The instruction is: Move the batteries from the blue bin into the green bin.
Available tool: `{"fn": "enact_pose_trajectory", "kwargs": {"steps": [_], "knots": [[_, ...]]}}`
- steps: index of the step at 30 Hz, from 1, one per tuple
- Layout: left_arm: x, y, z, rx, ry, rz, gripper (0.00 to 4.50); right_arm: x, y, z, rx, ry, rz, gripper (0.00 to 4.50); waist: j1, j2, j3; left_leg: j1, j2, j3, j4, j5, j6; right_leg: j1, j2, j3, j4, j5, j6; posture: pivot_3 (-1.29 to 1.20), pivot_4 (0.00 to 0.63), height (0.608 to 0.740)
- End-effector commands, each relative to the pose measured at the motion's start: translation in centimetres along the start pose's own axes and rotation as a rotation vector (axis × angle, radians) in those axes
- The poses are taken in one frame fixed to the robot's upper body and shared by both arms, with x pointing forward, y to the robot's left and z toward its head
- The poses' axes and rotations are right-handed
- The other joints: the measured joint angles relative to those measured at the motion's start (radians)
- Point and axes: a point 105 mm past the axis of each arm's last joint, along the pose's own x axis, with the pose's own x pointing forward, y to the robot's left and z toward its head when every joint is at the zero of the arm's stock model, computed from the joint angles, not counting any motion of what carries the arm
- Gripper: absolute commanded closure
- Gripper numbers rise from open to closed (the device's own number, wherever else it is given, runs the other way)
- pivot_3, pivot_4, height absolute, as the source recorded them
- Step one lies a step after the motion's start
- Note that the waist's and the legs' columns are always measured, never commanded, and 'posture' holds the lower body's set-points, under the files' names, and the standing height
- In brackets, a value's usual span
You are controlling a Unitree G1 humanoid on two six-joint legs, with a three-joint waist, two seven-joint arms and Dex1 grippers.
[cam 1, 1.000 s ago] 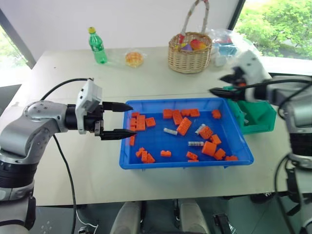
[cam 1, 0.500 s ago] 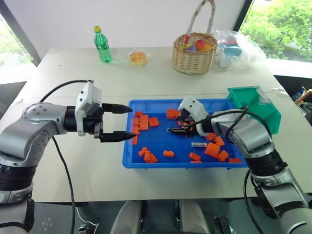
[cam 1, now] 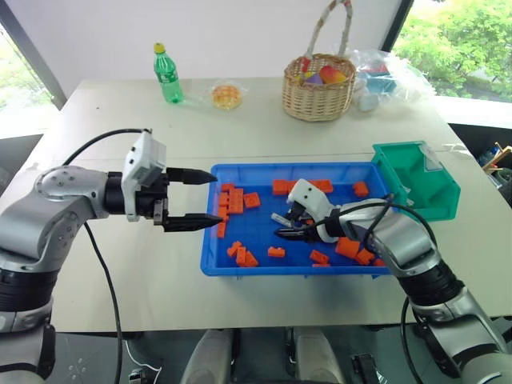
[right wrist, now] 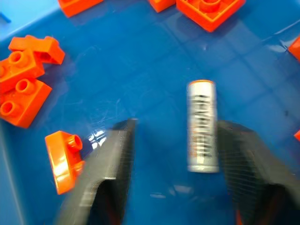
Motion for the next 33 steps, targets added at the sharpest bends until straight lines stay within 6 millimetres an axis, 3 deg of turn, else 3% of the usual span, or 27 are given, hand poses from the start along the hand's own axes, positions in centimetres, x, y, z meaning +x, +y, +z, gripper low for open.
{"fn": "enact_pose_trajectory", "kwargs": {"steps": [1, 6, 9, 12, 16, 19, 22, 27, 30, 33], "knots": [[-0.4, 0.1, 1.1, 0.045, -0.02, 0.006, 0.0, -0.6, -0.5, 1.0, -0.011, -0.032, -0.026, 3.76, 0.0, 0.0, 0.0, 0.0, 0.0, 0.0, 0.0, 0.0, 0.0, 0.0, 0.0, 0.0, 0.0, 0.0, 0.0, 0.0, 0.15, 0.693], [-0.2, 0.1, 0.9, 0.044, -0.023, 0.001, 0.0, -2.9, -1.6, 3.6, -0.029, -0.105, -0.064, 3.76, 0.0, 0.0, 0.0, 0.0, 0.0, 0.0, 0.0, 0.0, 0.0, 0.0, 0.0, 0.0, 0.0, 0.0, 0.0, 0.0, 0.15, 0.693], [0.0, 0.1, 0.9, 0.043, -0.025, -0.003, 0.0, -7.1, -4.5, 6.5, -0.021, -0.195, -0.185, 3.76, 0.001, 0.0, 0.0, 0.0, 0.0, 0.0, 0.0, 0.0, 0.0, 0.0, 0.0, 0.0, 0.0, 0.0, 0.0, 0.0, 0.15, 0.693], [0.0, 0.1, 0.8, 0.04, -0.025, -0.004, 0.0, -11.7, -7.9, 7.5, -0.004, -0.23, -0.344, 3.76, 0.01, 0.0, 0.0, 0.0, 0.0, 0.0, 0.0, 0.0, 0.0, 0.0, 0.0, 0.0, 0.0, 0.0, 0.0, 0.0, 0.15, 0.693], [0.1, 0.2, 0.7, 0.04, -0.026, -0.004, 0.0, -17.9, -12.3, 5.5, 0.016, -0.163, -0.592, 3.76, 0.013, 0.0, 0.0, -0.001, 0.0, 0.0, 0.0, 0.0, 0.0, 0.001, 0.0, -0.001, -0.002, 0.0, 0.0, 0.0, 0.15, 0.693], [0.2, 0.3, 0.7, 0.041, -0.031, -0.006, 0.0, -20.5, -13.9, 2.9, 0.052, -0.086, -0.693, 3.76, 0.009, -0.001, 0.0, -0.001, 0.0, 0.002, 0.0, 0.0, 0.001, 0.001, -0.001, -0.001, -0.002, 0.0, 0.0, 0.0, 0.15, 0.693], [0.5, 0.4, 0.7, 0.044, -0.037, -0.012, 0.0, -21.0, -14.3, 0.6, 0.072, -0.018, -0.729, 3.76, -0.001, 0.0, 0.0, 0.0, 0.001, 0.003, 0.0, 0.0, 0.001, 0.001, -0.001, -0.001, -0.002, 0.0, 0.0, 0.0, 0.15, 0.693], [0.8, 0.6, 1.0, 0.049, -0.048, -0.017, 0.0, -20.3, -14.4, -2.5, 0.042, 0.104, -0.763, 3.76, -0.015, 0.0, 0.0, 0.0, 0.001, 0.003, 0.0, 0.0, 0.001, 0.001, -0.001, 0.0, -0.002, 0.0, 0.0, 0.0, 0.15, 0.693], [0.9, 0.6, 1.1, 0.052, -0.048, -0.023, 0.0, -20.1, -14.5, -3.2, 0.033, 0.122, -0.779, 2.86, -0.017, 0.0, 0.001, 0.0, 0.001, 0.004, 0.0, 0.0, 0.001, 0.0, -0.002, 0.001, -0.001, 0.0, 0.0, 0.0, 0.15, 0.693], [0.8, 0.6, 1.2, 0.054, -0.049, -0.025, 0.0, -20.3, -14.7, -3.0, -0.002, 0.119, -0.795, 1.35, -0.014, 0.0, 0.001, 0.0, 0.001, 0.004, 0.0, 0.0, 0.001, 0.0, -0.001, 0.001, -0.001, 0.0, 0.0, 0.0, 0.15, 0.693]]}}
